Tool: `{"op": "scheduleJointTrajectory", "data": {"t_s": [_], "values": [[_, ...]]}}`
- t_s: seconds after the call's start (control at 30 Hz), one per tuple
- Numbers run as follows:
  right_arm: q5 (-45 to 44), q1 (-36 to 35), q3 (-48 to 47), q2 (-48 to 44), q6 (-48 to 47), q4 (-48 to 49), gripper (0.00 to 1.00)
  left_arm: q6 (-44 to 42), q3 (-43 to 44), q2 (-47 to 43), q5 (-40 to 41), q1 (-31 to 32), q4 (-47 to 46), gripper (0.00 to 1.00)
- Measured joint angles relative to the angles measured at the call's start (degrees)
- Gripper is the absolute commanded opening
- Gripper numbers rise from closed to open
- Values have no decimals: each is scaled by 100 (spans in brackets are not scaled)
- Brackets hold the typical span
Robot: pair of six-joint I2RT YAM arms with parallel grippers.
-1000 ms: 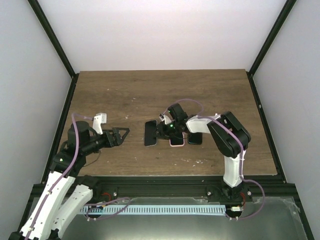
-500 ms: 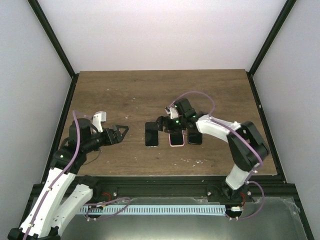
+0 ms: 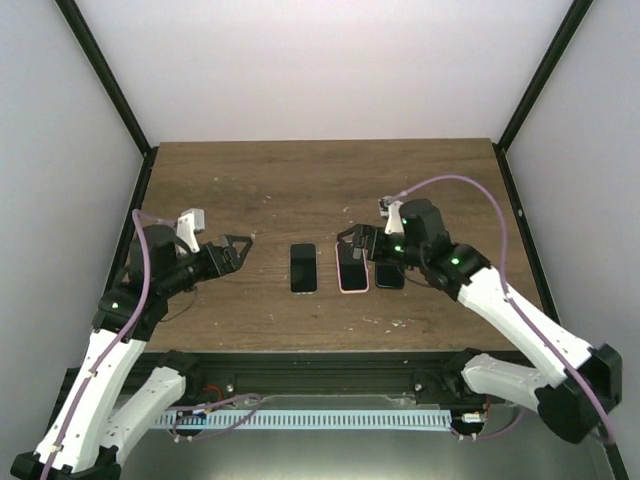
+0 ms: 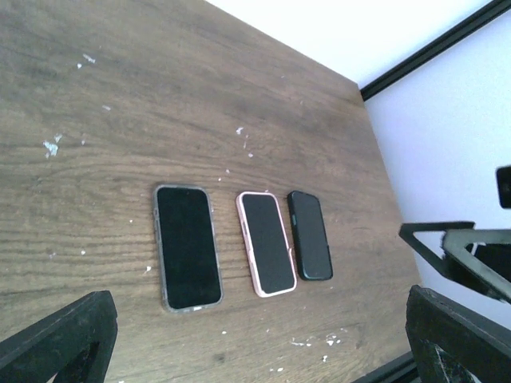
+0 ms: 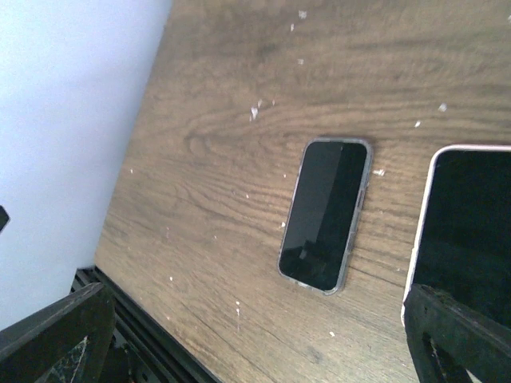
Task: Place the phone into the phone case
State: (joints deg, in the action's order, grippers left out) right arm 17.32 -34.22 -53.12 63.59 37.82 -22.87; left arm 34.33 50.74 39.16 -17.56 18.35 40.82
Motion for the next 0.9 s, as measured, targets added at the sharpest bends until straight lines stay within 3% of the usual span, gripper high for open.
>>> {"op": "scheduleJointTrajectory", "data": {"t_s": [0.17,0.4,0.9], "values": [[-439,2,-81,-826,15,-466,100,-31,428,81,90,0,116,100],[-811,2,-728,-1182,-76,-1014,100,-212,1139,151,120,0,186,100],[-1161,2,-911,-1731,-76,-1331,100,-326,1161,-201,133,0,127,100]]}}
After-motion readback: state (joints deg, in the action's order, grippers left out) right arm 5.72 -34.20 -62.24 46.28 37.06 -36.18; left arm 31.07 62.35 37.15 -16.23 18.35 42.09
